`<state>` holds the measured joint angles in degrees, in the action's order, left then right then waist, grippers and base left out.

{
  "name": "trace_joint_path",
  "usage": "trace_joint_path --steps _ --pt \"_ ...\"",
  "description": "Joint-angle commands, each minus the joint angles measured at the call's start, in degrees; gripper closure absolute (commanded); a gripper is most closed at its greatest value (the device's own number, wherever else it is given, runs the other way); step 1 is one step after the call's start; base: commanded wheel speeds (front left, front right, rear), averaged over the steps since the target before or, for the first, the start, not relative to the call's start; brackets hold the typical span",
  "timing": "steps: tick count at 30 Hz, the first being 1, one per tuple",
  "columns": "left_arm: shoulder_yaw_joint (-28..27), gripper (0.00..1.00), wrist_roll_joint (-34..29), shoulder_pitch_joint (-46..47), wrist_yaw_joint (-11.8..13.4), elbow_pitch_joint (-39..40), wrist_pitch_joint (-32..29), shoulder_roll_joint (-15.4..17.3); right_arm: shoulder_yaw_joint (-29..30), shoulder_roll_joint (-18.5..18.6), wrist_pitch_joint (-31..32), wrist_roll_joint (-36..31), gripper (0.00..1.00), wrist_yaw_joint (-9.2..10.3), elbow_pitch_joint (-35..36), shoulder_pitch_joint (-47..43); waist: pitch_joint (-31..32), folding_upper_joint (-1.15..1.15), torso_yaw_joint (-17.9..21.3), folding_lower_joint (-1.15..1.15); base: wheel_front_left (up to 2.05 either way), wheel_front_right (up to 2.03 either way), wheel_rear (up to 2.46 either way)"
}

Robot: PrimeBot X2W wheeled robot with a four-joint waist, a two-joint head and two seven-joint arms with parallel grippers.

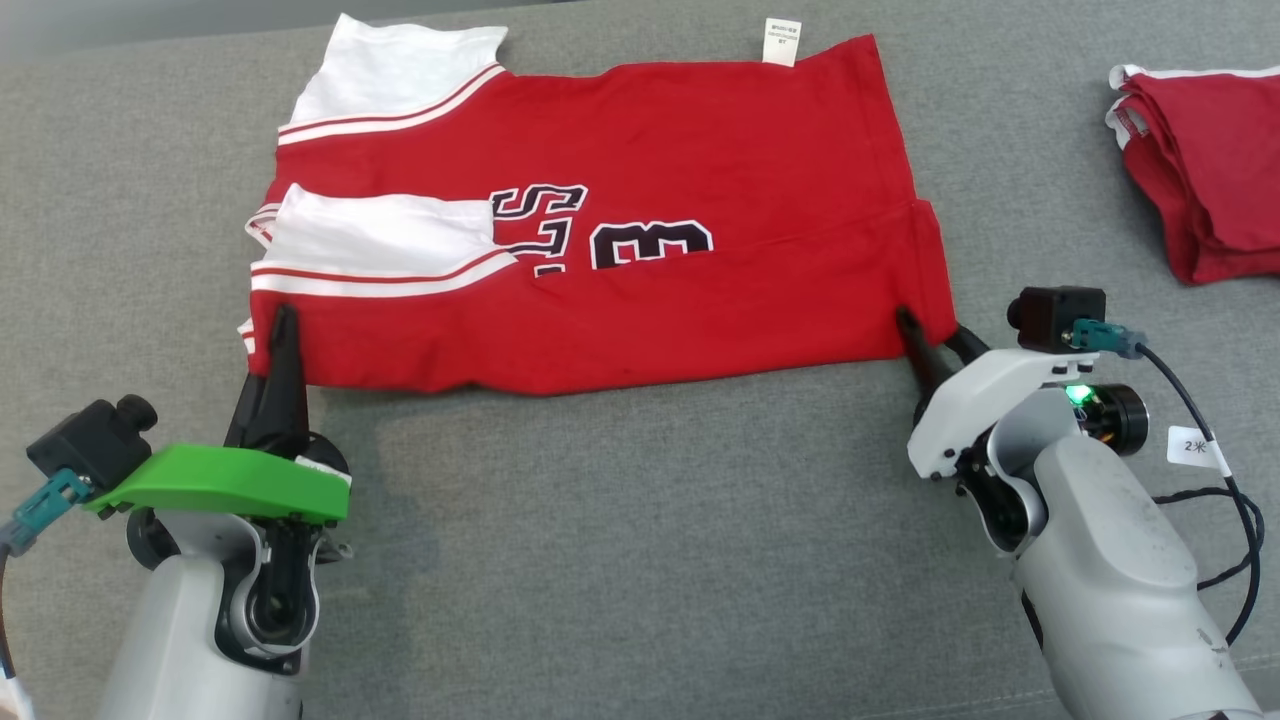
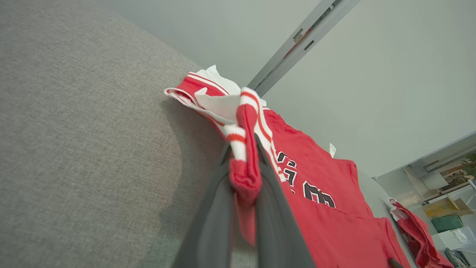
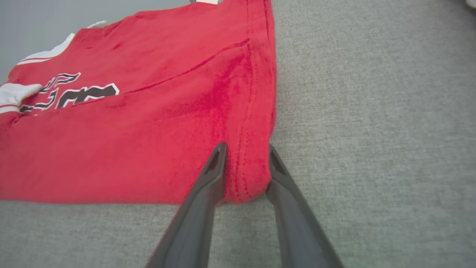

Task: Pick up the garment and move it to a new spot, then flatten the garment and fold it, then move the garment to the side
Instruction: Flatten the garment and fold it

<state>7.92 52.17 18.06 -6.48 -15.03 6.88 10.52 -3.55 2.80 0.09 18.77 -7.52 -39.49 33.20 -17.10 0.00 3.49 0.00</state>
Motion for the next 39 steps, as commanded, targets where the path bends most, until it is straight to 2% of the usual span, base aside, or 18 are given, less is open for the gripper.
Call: trace_joint_path --steps 1,6,10,17,25,30,31,32,33,34,39 --pt "-0.09 1.0 -0.81 0.77 -0.14 0.29 0.41 0.73 0.0 0.22 -1.04 0.83 1.0 0.08 -0.65 0.86 0.28 0.0 0.06 0.0 0.0 0.0 0.0" --pt "-0.34 1.0 -0.62 -0.88 -0.08 1.23 0.63 1.26 0.32 0.22 -3.31 2.19 1.0 0.08 -0.92 1.36 1.79 0.0 0.35 0.0 0.0 0.0 0.0" --pt "-0.51 1.0 -0.25 -3.71 0.51 3.4 0.26 1.8 1.0 0.22 -3.37 2.35 1.0 0.08 1.72 -1.63 3.7 0.0 0.49 0.0 0.0 0.0 0.0" --pt "-0.91 1.0 0.27 -14.12 5.28 10.08 -1.48 1.85 3.16 0.28 1.19 3.37 1.0 0.08 13.88 -13.55 7.25 0.0 0.66 0.0 0.0 0.0 0.0" --pt "1.87 1.0 0.52 -25.52 9.03 15.52 -5.28 1.38 5.19 0.23 7.57 5.47 1.0 0.08 27.65 -30.49 9.6 0.0 0.3 0.0 0.0 0.0 0.0" --pt "2.39 1.0 0.34 -27.94 9.76 14.08 -6.13 1.85 5.77 0.23 8.48 5.76 1.0 0.08 29.89 -34.66 10.17 0.0 0.62 0.0 0.0 0.0 0.0" --pt "2.51 0.63 -0.39 -28.02 9.97 13.58 -6.08 2.25 5.75 0.22 8.62 5.49 0.82 0.08 29.82 -35.1 10.21 0.0 0.73 0.0 0.0 0.0 0.0" --pt "2.61 0.35 -0.5 -28.06 9.93 13.07 -6.04 2.26 5.69 0.23 8.87 4.97 0.75 0.08 29.68 -35.36 10.21 0.0 0.82 0.0 0.0 0.0 0.0" --pt "2.71 0.0 -0.37 -28.04 9.97 12.54 -6.15 2.15 5.56 0.22 8.79 4.53 0.07 0.08 29.75 -35.39 10.19 0.0 0.92 0.0 0.0 0.0 0.0" --pt "2.74 0.0 -0.44 -27.96 10.08 12.18 -6.3 2.28 5.64 0.23 8.61 4.35 0.0 0.08 29.83 -35.36 10.14 0.0 1.0 0.0 0.0 0.0 0.0" --pt "2.32 0.0 -1.93 -26.91 10.52 12.19 -5.82 4.05 6.72 0.21 7.68 2.77 0.0 0.08 30.55 -35.51 9.62 0.0 1.25 0.0 0.0 0.0 0.0"
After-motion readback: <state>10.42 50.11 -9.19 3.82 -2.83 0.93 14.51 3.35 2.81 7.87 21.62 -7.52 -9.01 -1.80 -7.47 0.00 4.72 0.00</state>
